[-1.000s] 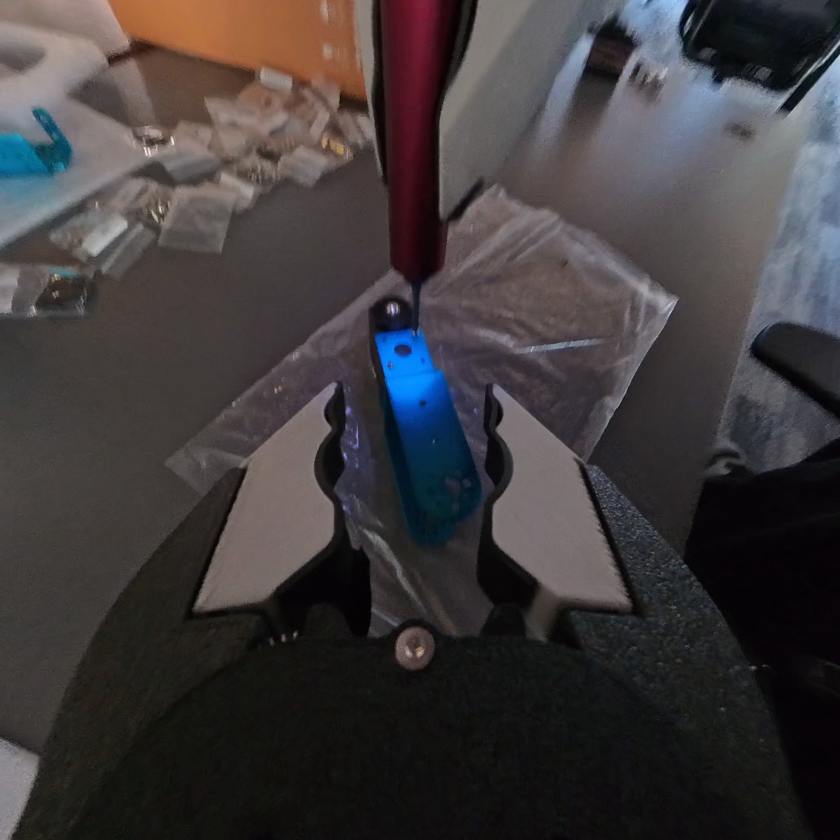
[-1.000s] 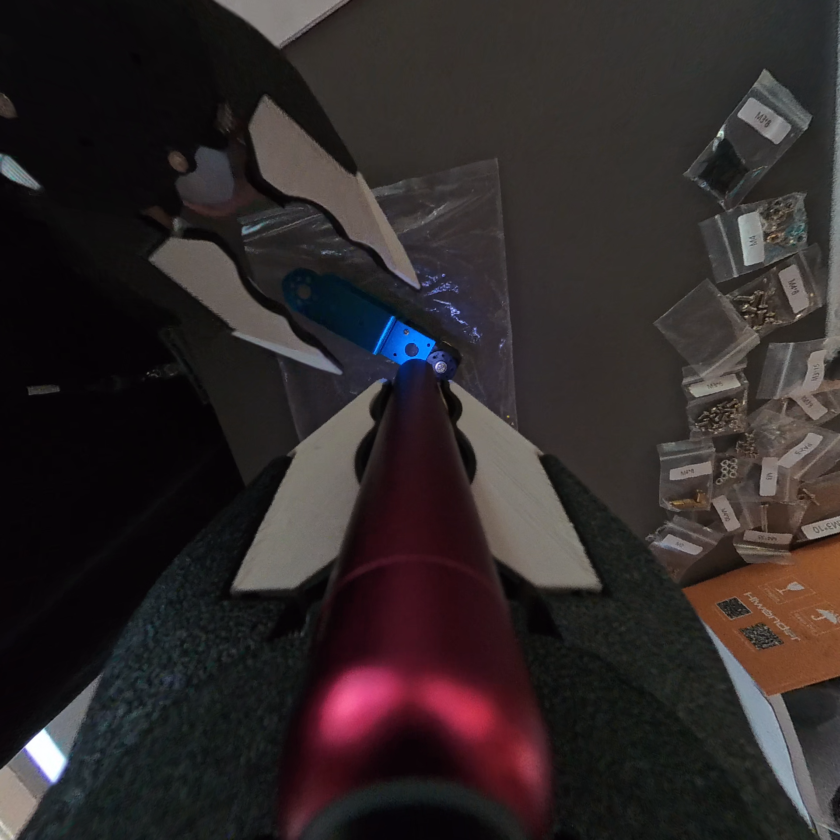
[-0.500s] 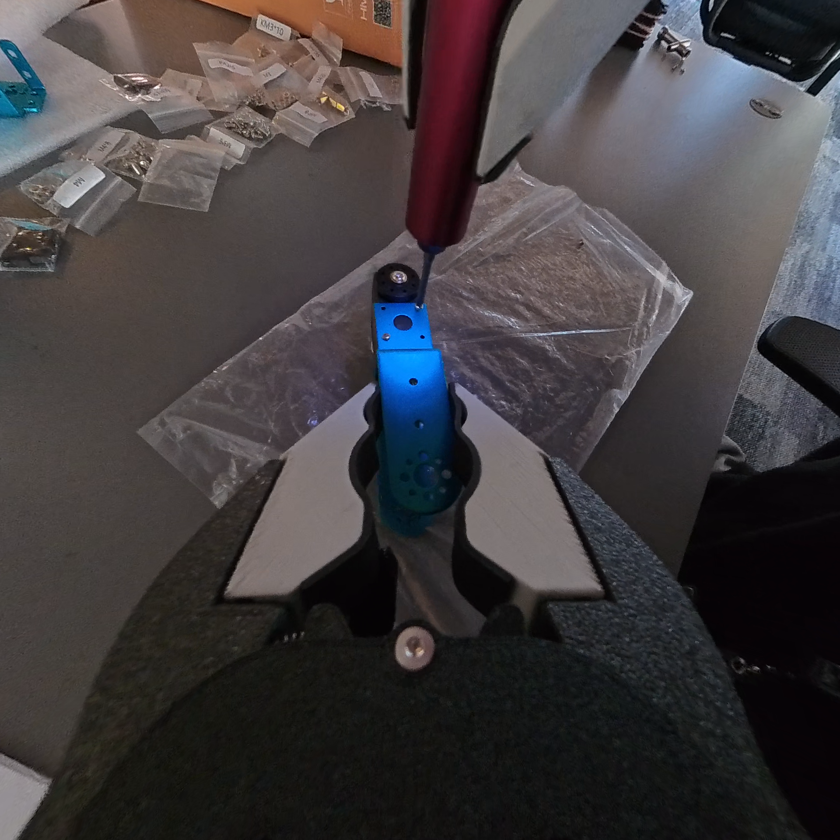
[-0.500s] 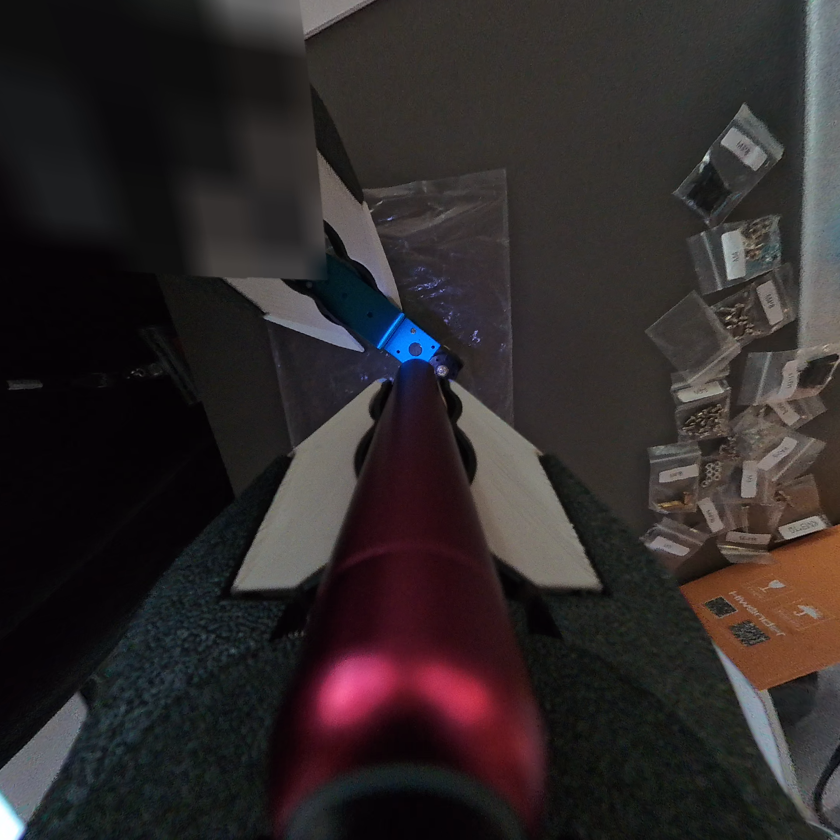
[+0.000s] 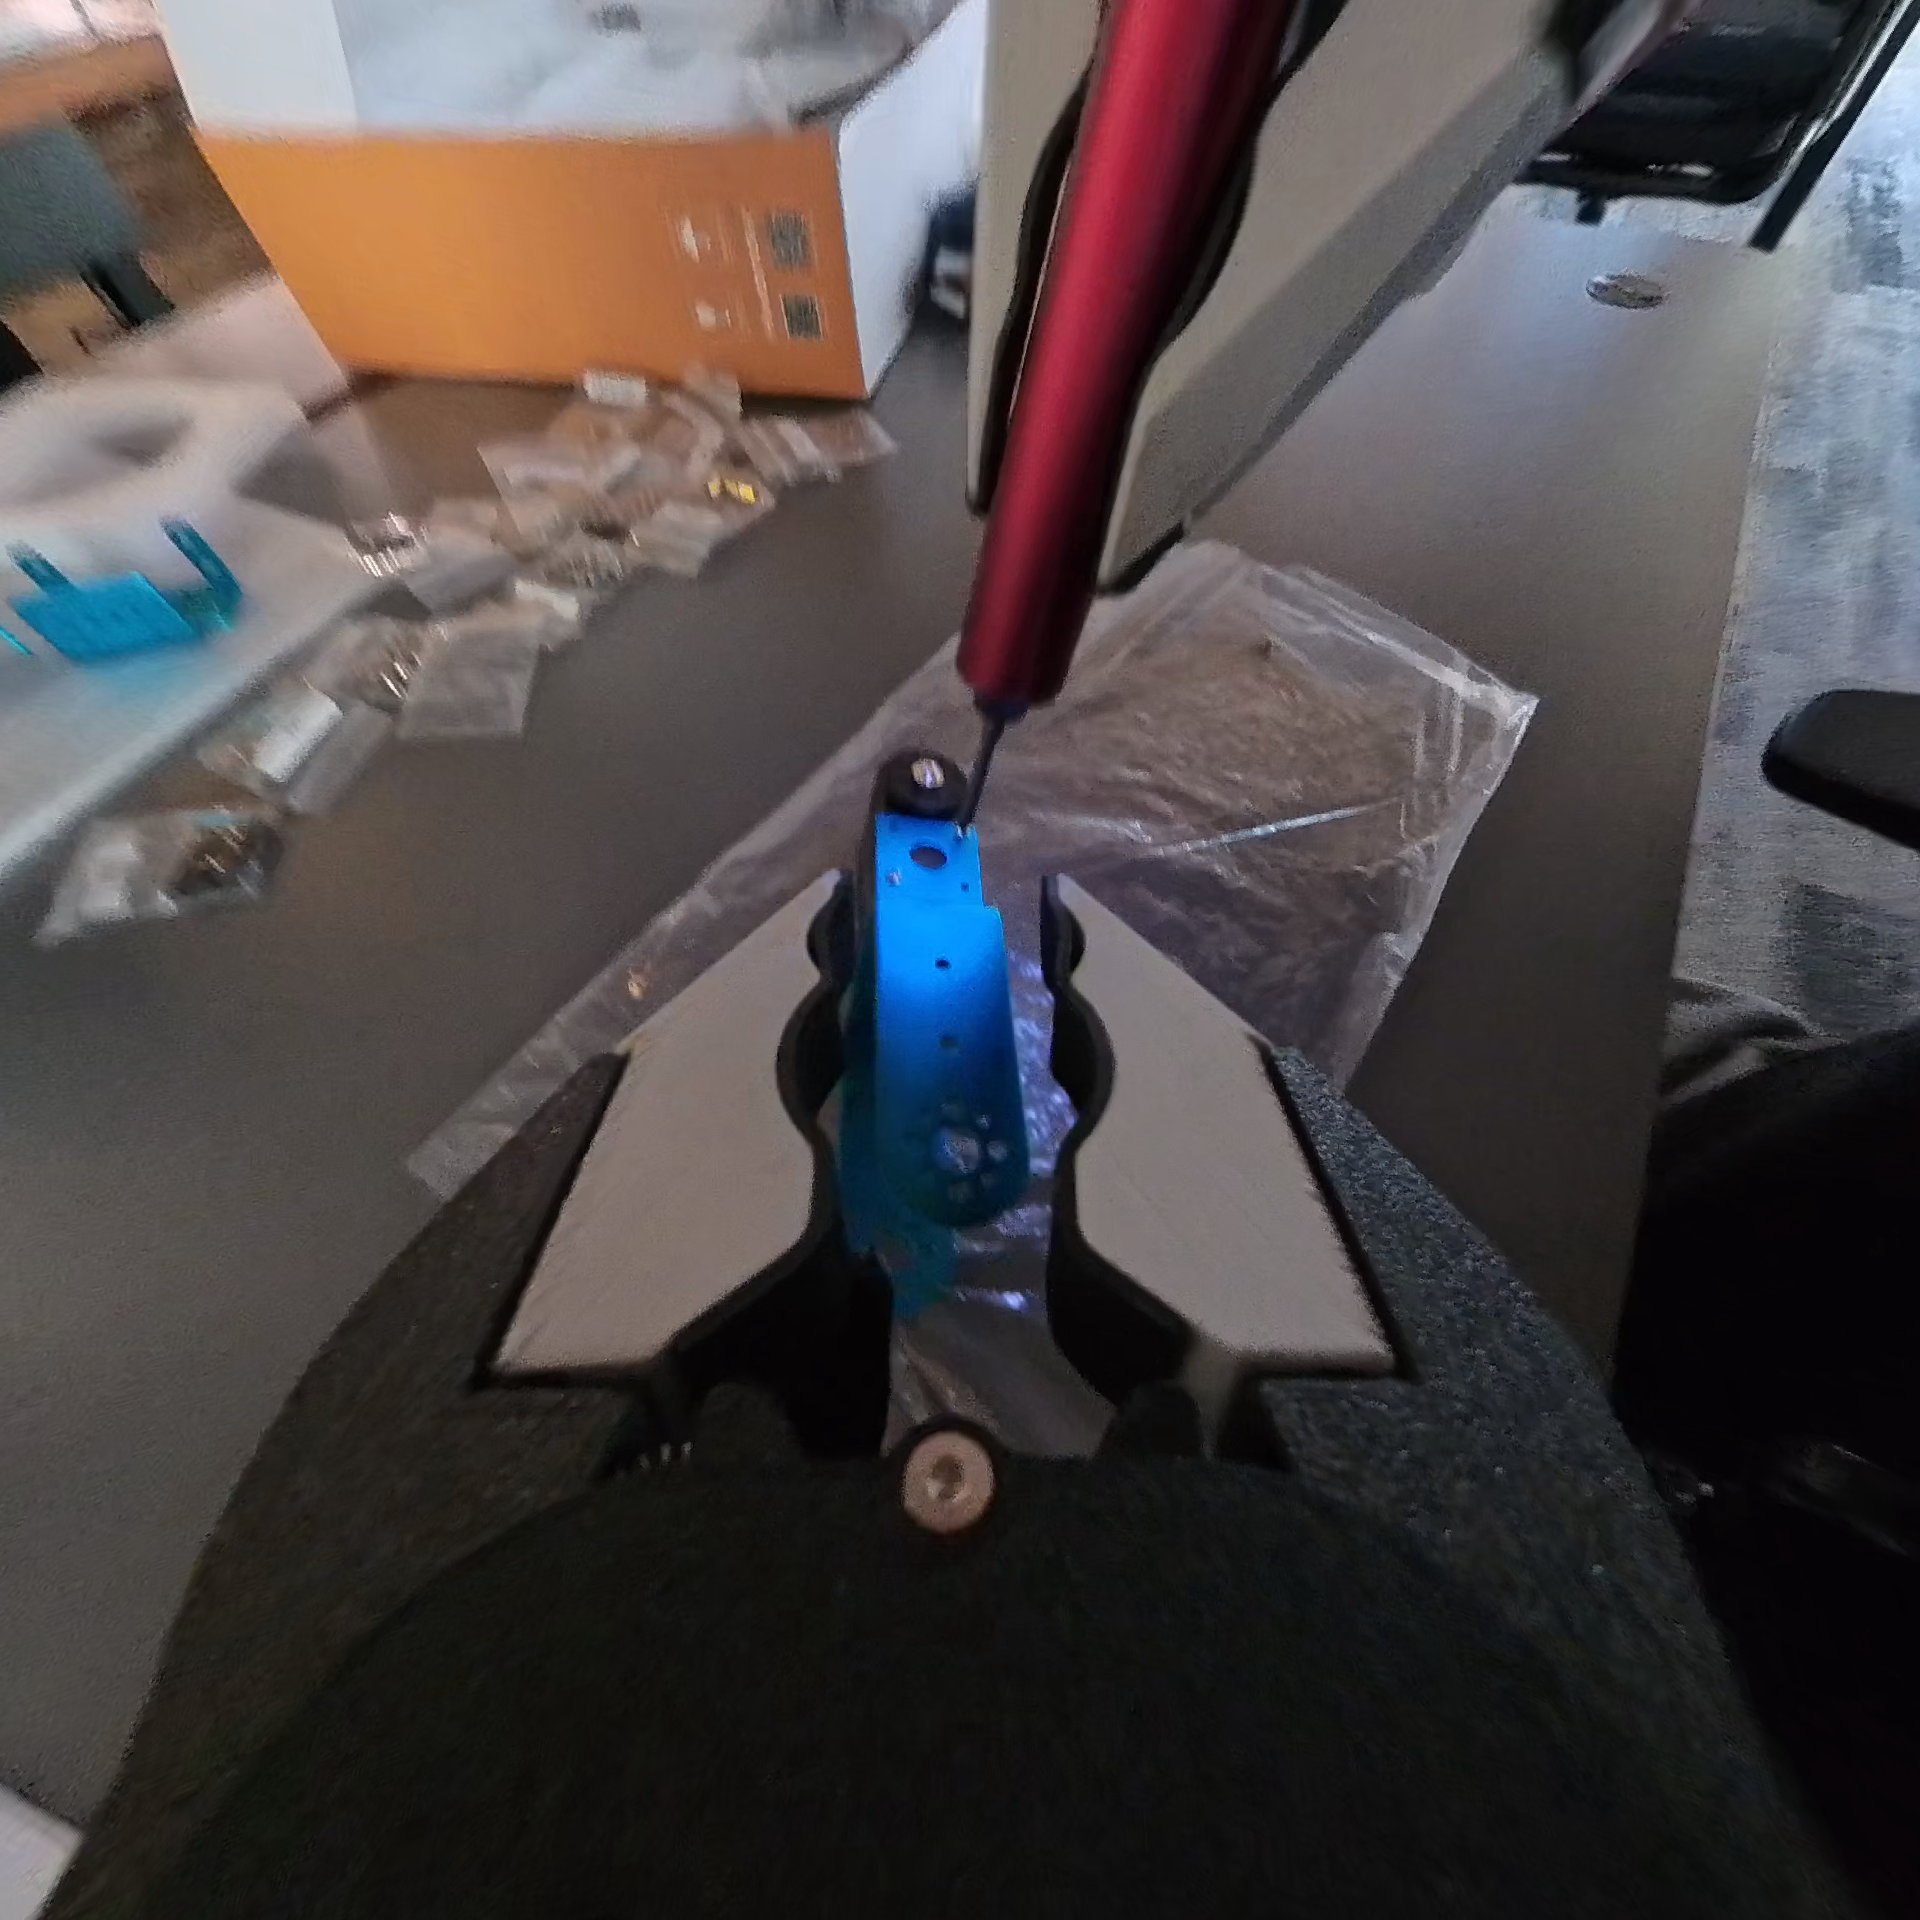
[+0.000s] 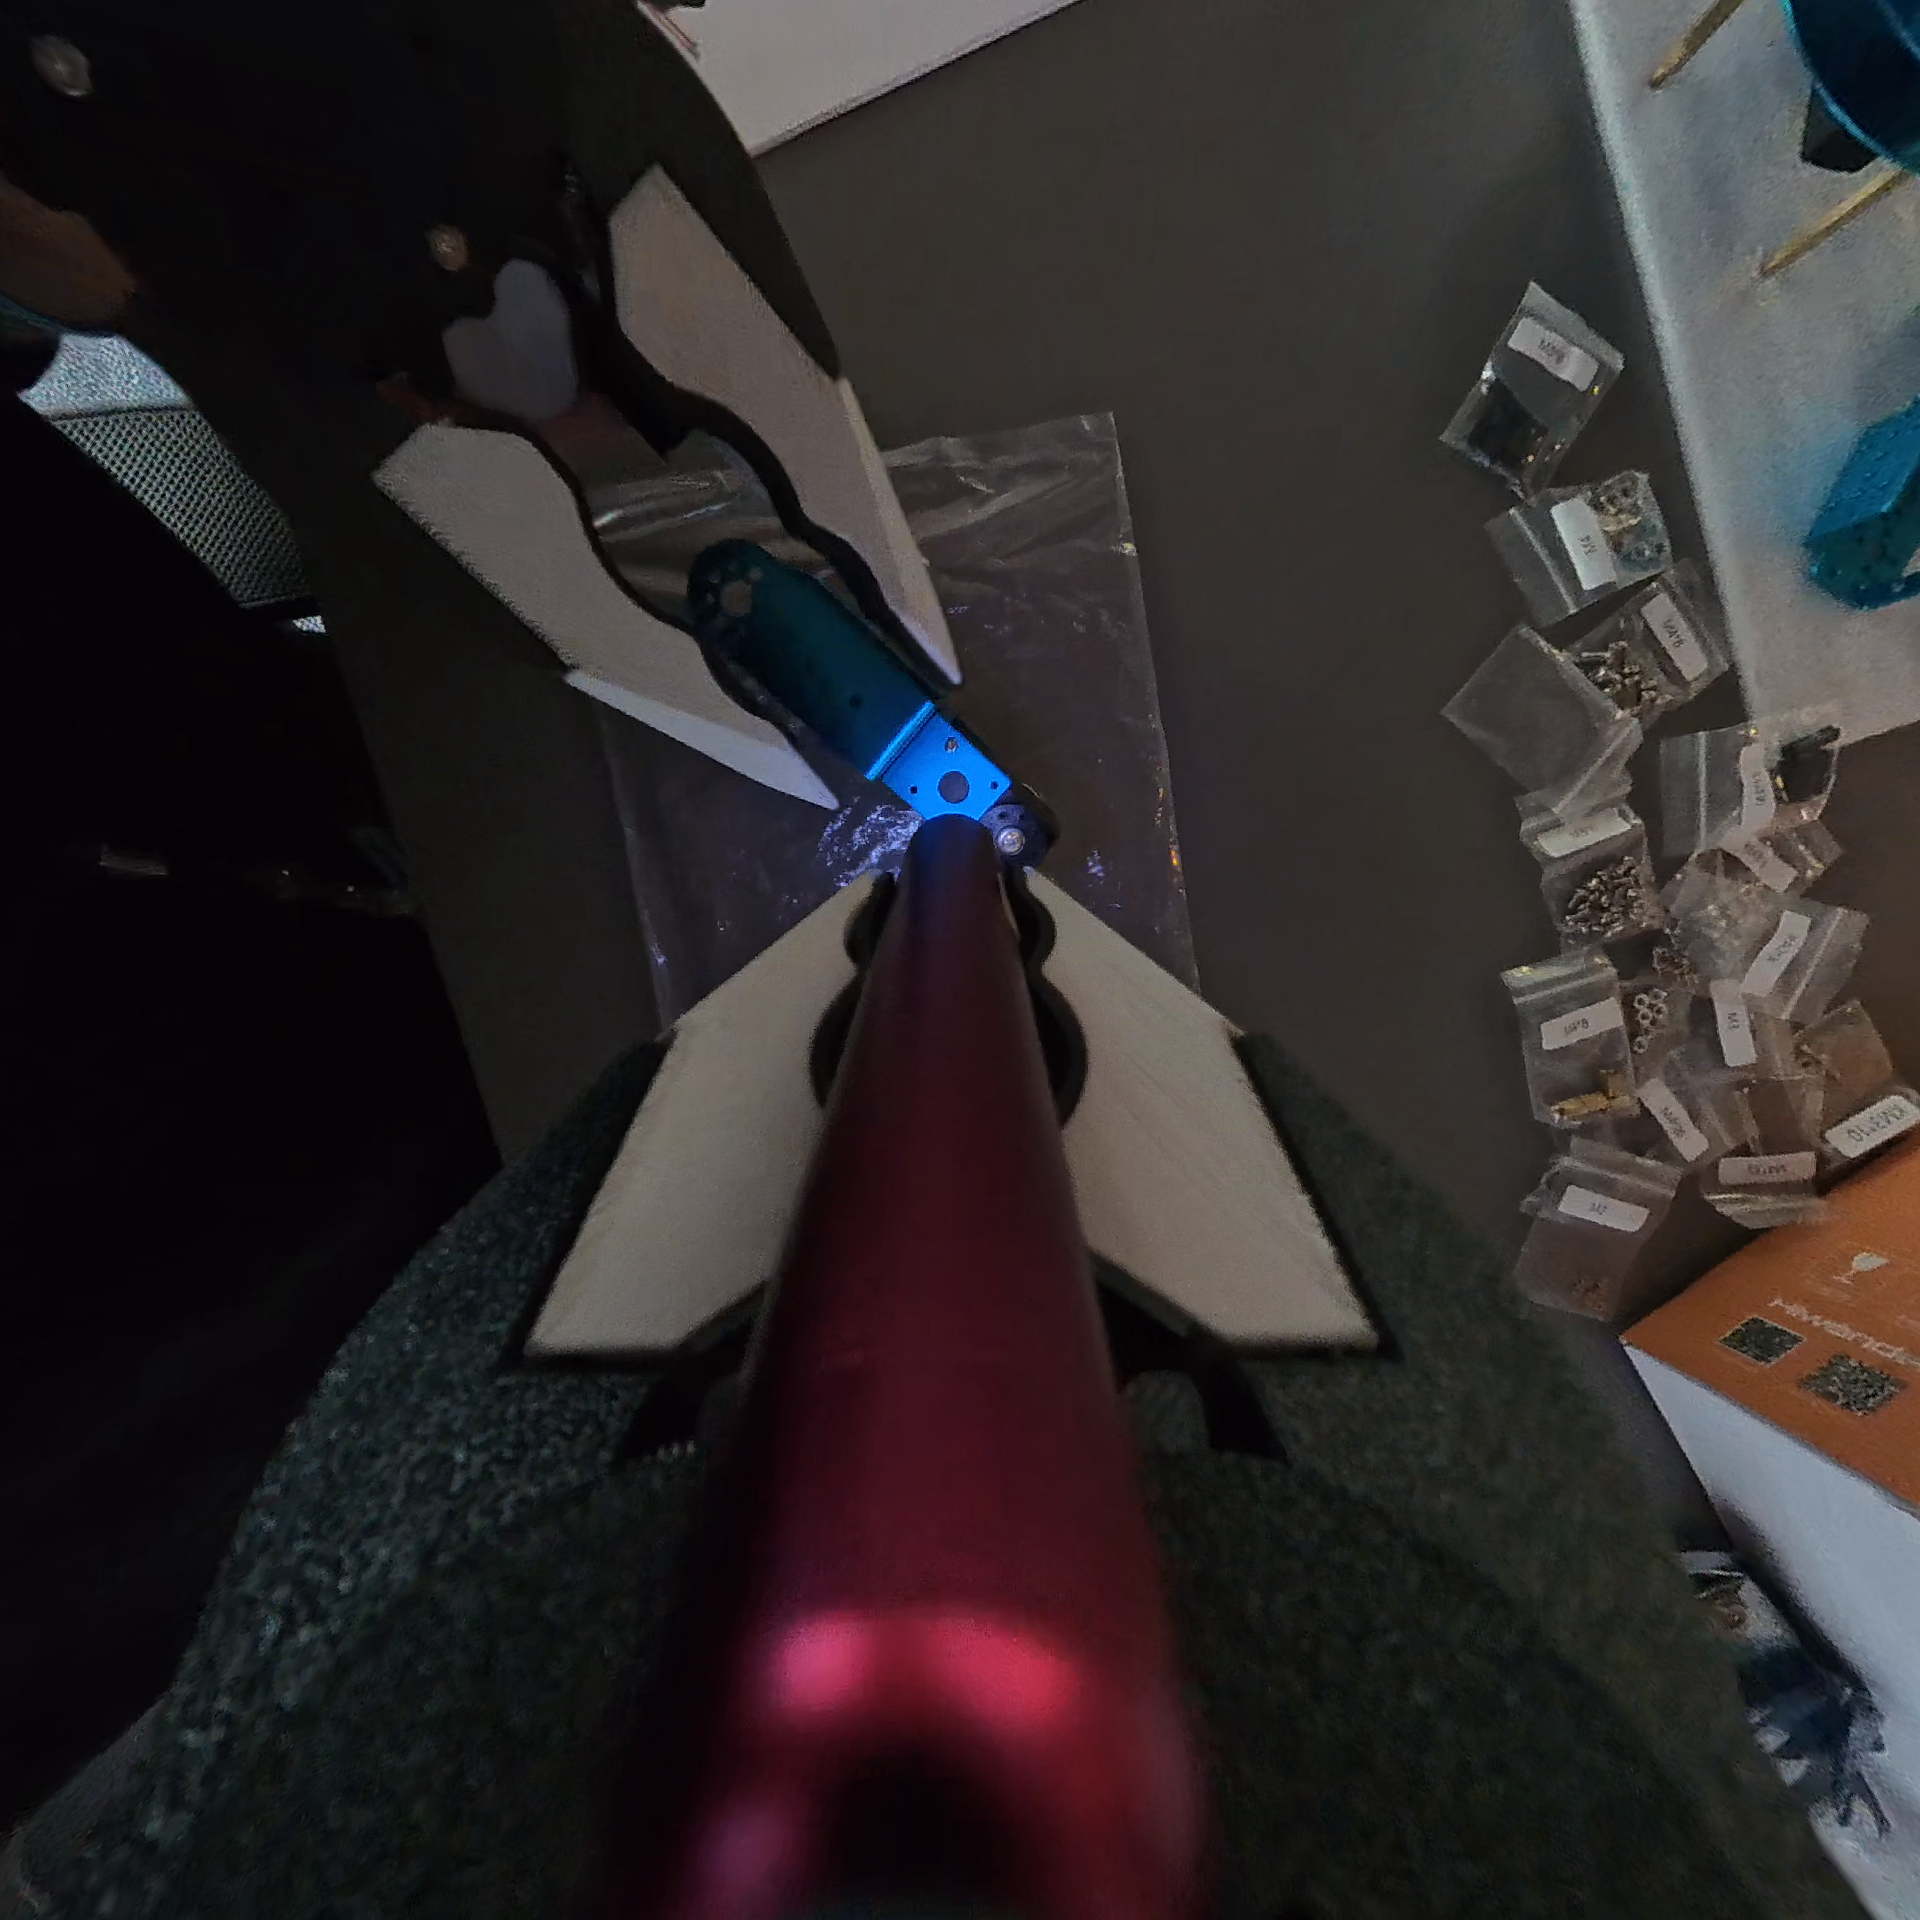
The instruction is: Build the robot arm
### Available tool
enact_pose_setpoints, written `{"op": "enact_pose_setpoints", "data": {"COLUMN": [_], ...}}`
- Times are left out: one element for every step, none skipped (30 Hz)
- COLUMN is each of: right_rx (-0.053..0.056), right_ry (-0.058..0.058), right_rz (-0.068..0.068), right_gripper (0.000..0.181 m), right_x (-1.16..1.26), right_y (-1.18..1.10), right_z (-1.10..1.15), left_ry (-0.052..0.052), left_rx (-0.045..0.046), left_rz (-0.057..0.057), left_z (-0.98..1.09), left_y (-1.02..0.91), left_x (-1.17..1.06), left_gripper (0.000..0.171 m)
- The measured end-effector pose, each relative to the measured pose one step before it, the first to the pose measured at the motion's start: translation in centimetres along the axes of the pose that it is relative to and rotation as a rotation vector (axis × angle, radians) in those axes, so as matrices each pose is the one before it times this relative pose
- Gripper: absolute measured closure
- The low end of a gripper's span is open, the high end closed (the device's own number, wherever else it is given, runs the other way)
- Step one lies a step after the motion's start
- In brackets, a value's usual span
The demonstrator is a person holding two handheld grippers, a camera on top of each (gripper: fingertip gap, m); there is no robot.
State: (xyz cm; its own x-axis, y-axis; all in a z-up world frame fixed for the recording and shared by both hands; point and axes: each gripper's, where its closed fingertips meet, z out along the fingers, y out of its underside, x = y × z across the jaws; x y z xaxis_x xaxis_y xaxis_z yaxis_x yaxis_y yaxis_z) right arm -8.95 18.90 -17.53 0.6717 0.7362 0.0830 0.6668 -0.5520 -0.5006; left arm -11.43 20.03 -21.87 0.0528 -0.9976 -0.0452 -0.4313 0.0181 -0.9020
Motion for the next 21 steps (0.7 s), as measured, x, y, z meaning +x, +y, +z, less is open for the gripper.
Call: {"op": "enact_pose_setpoints", "data": {"right_rx": [-0.0034,-0.0053,-0.0057,-0.0038,-0.0028,-0.0019,-0.0030,-0.0039,0.0010,0.0001,-0.0023,0.0004,0.0034,0.0045,0.0030,-0.0010,-0.0036,-0.0021,-0.0041,-0.0045,0.0000], "right_ry": [-0.0020,-0.0033,-0.0036,-0.0027,-0.0037,-0.0039,-0.0072,-0.0084,-0.0046,0.0009,-0.0016,-0.0059,-0.0079,-0.0055,-0.0050,-0.0067,-0.0052,-0.0027,-0.0061,-0.0062,-0.0034], "right_rz": [0.0057,0.0061,0.0047,0.0033,0.0017,-0.0042,0.0005,0.0013,-0.0082,-0.0101,-0.0093,-0.0055,-0.0052,-0.0057,-0.0059,-0.0057,-0.0051,-0.0074,-0.0008,-0.0018,0.0017], "right_gripper": [0.160,0.160,0.159,0.160,0.161,0.160,0.160,0.161,0.161,0.160,0.160,0.160,0.160,0.160,0.160,0.159,0.159,0.160,0.160,0.160,0.160], "right_x": [0.015,0.053,0.089,0.111,0.108,0.089,0.066,0.037,0.048,0.130,0.131,0.079,0.037,0.072,0.062,0.032,0.037,0.043,0.019,0.016,0.035], "right_y": [-0.023,-0.060,-0.095,-0.134,-0.149,-0.136,-0.092,-0.081,-0.106,-0.066,-0.023,-0.039,-0.091,-0.101,-0.089,-0.046,-0.011,-0.012,0.034,0.053,-0.014], "right_z": [0.002,0.018,0.027,0.046,0.052,0.050,0.029,0.033,0.026,0.026,0.019,0.028,0.030,0.046,0.063,0.087,0.068,0.066,0.067,0.045,0.021], "left_ry": [-0.0187,-0.0156,-0.0137,-0.0086,-0.0094,-0.0174,-0.0290,-0.0222,-0.0140,-0.0048,0.0027,0.0077,0.0068,0.0063,0.0038,0.0055,0.0065,0.0042,0.0037,0.0022,-0.0022], "left_rx": [0.02324,0.02176,0.01832,0.01652,0.01201,0.00276,-0.00073,0.00058,0.00789,0.00066,0.00329,0.00716,0.00581,0.00229,0.00081,-0.00009,-0.00002,0.00001,0.00011,0.00003,-0.00070], "left_rz": [0.0468,0.0475,0.0365,0.0281,0.0209,0.0125,0.0042,-0.0012,-0.0050,-0.0116,-0.0173,-0.0171,-0.0176,-0.0142,-0.0081,-0.0045,-0.0051,-0.0030,-0.0001,0.0019,0.0005], "left_z": [-0.010,0.107,0.236,0.332,0.400,0.439,0.390,0.320,0.172,0.145,0.101,0.050,0.003,0.001,0.004,0.012,0.025,0.024,0.029,0.035,0.006], "left_y": [-0.763,-0.746,-0.655,-0.571,-0.436,-0.240,-0.142,-0.131,-0.220,-0.056,-0.013,-0.003,-0.005,0.009,-0.001,0.007,-0.011,0.001,0.000,0.002,0.008], "left_x": [-0.102,0.017,0.047,0.146,0.152,0.010,-0.215,-0.192,-0.152,-0.134,-0.089,-0.066,-0.096,-0.076,-0.095,-0.052,-0.024,-0.028,-0.005,0.003,-0.044], "left_gripper": [0.137,0.137,0.136,0.137,0.137,0.137,0.142,0.148,0.151,0.151,0.151,0.151,0.152,0.152,0.152,0.152,0.152,0.152,0.152,0.152,0.152]}}
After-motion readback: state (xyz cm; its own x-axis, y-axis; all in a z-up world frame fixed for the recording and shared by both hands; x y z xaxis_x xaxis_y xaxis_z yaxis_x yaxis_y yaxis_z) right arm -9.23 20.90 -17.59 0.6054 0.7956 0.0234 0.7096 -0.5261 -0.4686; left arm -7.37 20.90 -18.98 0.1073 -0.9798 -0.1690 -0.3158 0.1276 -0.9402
